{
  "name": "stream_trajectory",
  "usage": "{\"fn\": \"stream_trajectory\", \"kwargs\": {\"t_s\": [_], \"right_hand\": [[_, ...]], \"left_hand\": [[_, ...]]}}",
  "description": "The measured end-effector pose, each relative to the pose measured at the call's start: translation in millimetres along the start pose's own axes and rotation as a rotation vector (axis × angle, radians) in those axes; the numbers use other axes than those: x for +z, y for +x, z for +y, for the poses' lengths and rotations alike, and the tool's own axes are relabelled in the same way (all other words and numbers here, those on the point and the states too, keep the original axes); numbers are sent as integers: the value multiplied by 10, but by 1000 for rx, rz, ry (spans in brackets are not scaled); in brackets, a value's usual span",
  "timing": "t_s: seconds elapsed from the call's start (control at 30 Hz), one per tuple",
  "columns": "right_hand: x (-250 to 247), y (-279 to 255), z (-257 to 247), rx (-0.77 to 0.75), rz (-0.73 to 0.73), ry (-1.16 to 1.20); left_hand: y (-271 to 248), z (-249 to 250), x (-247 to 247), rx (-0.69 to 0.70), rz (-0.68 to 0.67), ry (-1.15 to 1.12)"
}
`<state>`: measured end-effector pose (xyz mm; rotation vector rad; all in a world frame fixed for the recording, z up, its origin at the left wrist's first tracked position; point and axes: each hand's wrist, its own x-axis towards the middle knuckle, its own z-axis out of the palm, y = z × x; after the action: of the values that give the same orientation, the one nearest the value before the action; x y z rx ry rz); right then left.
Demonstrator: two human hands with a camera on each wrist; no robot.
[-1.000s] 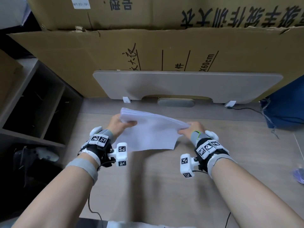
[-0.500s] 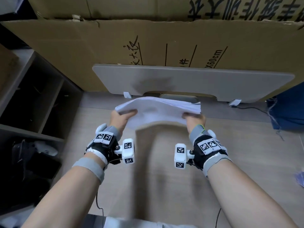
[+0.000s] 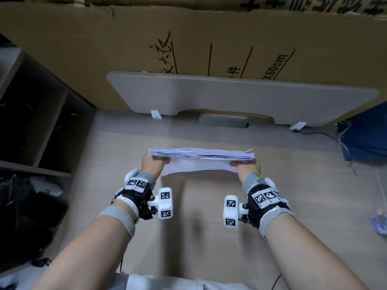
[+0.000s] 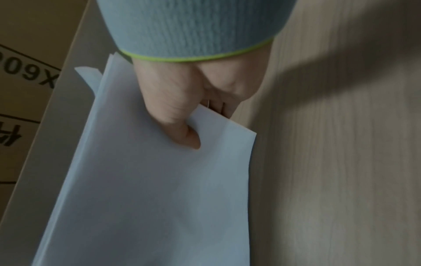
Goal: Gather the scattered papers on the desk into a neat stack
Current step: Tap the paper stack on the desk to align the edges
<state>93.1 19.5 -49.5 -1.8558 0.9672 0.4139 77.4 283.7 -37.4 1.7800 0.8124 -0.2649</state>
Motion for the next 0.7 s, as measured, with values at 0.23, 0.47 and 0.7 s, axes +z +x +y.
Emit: {"fn": "stream_trajectory", "kwargs": {"t_s": [0.23,0.47,0.7], "right_hand": [[-29,-106,-26,11,-16,-13],[-125,-466,-283,-420,165,-371],[2,-988,-788,-523,-246,-633]], "left_hand": [[-84,76,-140,29,-53,-6],[-286,439,-186,106,36,166],[-490,964,-305,335,-51,371]]}}
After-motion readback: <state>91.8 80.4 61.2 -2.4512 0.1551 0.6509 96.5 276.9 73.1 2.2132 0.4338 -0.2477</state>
